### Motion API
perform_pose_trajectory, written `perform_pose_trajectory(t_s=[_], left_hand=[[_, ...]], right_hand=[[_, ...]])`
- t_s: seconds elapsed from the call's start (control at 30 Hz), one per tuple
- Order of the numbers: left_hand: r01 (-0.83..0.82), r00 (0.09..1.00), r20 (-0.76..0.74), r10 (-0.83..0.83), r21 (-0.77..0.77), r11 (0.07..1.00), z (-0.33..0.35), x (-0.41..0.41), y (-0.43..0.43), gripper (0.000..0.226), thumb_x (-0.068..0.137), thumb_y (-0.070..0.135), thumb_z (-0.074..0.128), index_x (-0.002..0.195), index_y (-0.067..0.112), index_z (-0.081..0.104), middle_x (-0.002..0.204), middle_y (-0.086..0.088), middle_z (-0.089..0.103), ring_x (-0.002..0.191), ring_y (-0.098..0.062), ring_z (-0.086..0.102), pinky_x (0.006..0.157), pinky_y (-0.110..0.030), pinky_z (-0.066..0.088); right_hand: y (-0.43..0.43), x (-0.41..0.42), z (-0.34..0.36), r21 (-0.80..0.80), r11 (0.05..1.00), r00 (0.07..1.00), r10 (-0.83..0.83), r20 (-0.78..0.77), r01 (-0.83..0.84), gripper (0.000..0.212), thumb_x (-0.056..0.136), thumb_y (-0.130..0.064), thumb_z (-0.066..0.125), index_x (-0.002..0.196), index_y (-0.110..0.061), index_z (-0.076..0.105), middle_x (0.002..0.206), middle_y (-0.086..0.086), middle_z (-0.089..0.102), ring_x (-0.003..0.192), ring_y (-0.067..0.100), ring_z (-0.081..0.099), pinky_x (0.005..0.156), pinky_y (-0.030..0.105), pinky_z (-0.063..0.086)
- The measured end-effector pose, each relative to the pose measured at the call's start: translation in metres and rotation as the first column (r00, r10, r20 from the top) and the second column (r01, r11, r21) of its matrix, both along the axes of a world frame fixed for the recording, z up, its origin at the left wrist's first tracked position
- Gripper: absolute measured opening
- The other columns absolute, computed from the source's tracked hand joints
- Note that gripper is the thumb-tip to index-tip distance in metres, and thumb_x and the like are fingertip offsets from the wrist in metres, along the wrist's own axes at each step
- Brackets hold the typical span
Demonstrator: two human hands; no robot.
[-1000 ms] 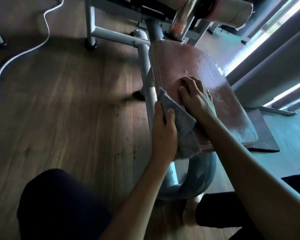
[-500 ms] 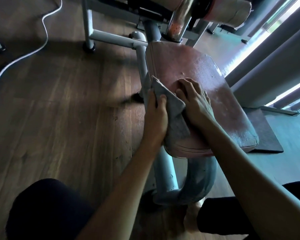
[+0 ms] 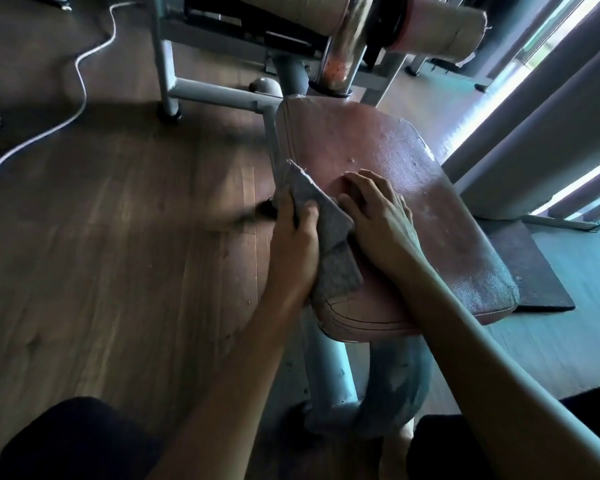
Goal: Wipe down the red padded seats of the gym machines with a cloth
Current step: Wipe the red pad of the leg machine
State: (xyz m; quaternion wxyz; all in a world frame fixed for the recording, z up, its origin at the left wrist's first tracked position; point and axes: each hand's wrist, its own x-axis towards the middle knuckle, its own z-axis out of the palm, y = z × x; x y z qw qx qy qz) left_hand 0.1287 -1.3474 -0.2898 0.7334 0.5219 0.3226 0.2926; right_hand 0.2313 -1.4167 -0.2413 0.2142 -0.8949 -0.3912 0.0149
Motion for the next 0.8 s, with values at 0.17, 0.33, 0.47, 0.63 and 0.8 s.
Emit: perform_pose_trajectory(t_s=[0.17, 0.33, 0.47, 0.63, 0.8], left_hand=[[0.006, 0.989, -0.148, 0.001, 0.047, 0.999, -0.004, 0.068, 0.089, 0.061, 0.081, 0.055, 0.043, 0.13, 0.025, 0.061, 0.119, 0.0, 0.07, 0.108, -0.021, 0.066, 0.1, -0.042, 0.052], [-0.022, 0.983, -0.181, 0.033, 0.061, 0.998, -0.002, 0.082, 0.103, 0.067, 0.077, 0.054, 0.041, 0.131, 0.02, 0.061, 0.116, -0.002, 0.07, 0.109, -0.022, 0.066, 0.092, -0.032, 0.052], [-0.015, 0.989, -0.146, 0.017, 0.01, 1.0, -0.007, 0.029, 0.037, 0.059, 0.085, 0.054, 0.045, 0.139, 0.031, 0.051, 0.123, 0.002, 0.067, 0.111, -0.02, 0.065, 0.098, -0.042, 0.053], [-0.011, 0.987, -0.155, 0.035, 0.155, 0.988, 0.033, -0.029, -0.037, 0.044, 0.108, 0.025, 0.04, 0.15, 0.018, 0.038, 0.111, 0.019, 0.048, 0.078, 0.036, 0.043, 0.069, 0.01, 0.03], [0.071, 0.931, -0.359, 0.065, 0.353, 0.933, 0.049, -0.024, -0.034, 0.049, 0.107, 0.023, 0.041, 0.153, 0.013, 0.031, 0.121, 0.02, 0.043, 0.097, 0.019, 0.044, 0.069, 0.014, 0.02]], right_hand=[[-0.001, -0.001, -0.003, 0.008, 1.0, 1.0, 0.008, 0.012, -0.008, 0.042, 0.101, -0.046, 0.042, 0.142, -0.037, 0.045, 0.153, -0.013, 0.035, 0.142, 0.01, 0.03, 0.121, 0.043, 0.015], [-0.002, -0.003, -0.002, -0.001, 1.0, 1.0, 0.006, 0.01, -0.006, 0.042, 0.101, -0.046, 0.041, 0.143, -0.037, 0.044, 0.153, -0.013, 0.034, 0.142, 0.011, 0.03, 0.121, 0.043, 0.015], [-0.002, -0.002, -0.001, 0.023, 1.0, 1.0, 0.002, -0.027, -0.002, 0.042, 0.102, -0.045, 0.043, 0.143, -0.036, 0.045, 0.153, -0.013, 0.035, 0.142, 0.011, 0.029, 0.121, 0.041, 0.014], [-0.01, 0.012, 0.006, -0.05, 0.994, 0.991, 0.097, -0.092, -0.102, 0.047, 0.101, -0.038, 0.048, 0.147, -0.034, 0.042, 0.159, -0.011, 0.031, 0.147, 0.013, 0.025, 0.121, 0.038, 0.017], [-0.035, 0.029, 0.012, -0.007, 0.998, 0.996, 0.07, -0.049, -0.07, 0.04, 0.098, -0.039, 0.052, 0.138, -0.035, 0.054, 0.152, -0.012, 0.042, 0.141, 0.013, 0.036, 0.117, 0.042, 0.027]])
